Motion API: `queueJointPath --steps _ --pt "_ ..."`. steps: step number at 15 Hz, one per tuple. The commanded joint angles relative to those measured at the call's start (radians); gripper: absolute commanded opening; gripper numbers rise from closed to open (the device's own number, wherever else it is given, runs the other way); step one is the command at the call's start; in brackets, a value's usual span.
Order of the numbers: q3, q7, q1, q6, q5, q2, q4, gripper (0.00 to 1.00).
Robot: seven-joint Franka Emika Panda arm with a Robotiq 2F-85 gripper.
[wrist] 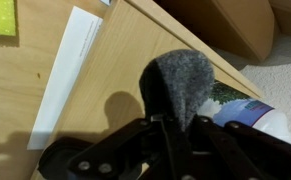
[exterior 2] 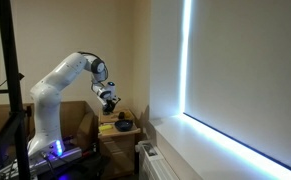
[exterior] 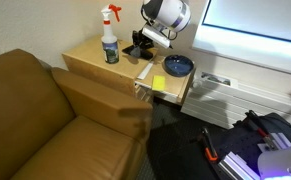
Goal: Pick the socks and put them in the bowl, then pick them from the bowl and put them on the cabinet top
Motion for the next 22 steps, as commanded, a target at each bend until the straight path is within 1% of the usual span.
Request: queueJointPath --steps 1,2,6,9,11,13,15,16,17,18,20,22 --pt "-0.042 -0.024 0.051 -0.014 0.048 0.008 0.019 0.03" --pt "-0.052 -0.024 0.066 -0.006 0.051 0.021 0.026 0.03" --pt "-0.128 -0.003 0.148 0.038 0.047 0.047 0.044 0.03" --pt "-0.208 0.024 0.224 0.074 0.024 0.077 0.08 0.03" --pt "-0.219 0.027 0.241 0.079 0.025 0.107 0.112 0.03" --pt "-0.183 0.005 0.221 0.078 0.031 0.143 0.147 0.03" --pt "-0.175 0.007 0.22 0.07 0.033 0.165 0.167 0.03" --pt "-0.179 0.013 0.224 0.061 0.033 0.17 0.172 0.37" --pt "-0.175 0.013 0.219 0.058 0.034 0.173 0.172 0.39" --pt "-0.178 0.02 0.219 0.057 0.037 0.17 0.167 0.44" --pt "-0.16 0.01 0.194 0.059 0.044 0.159 0.144 0.58" --pt "-0.176 0.018 0.197 0.063 0.042 0.122 0.108 0.73"
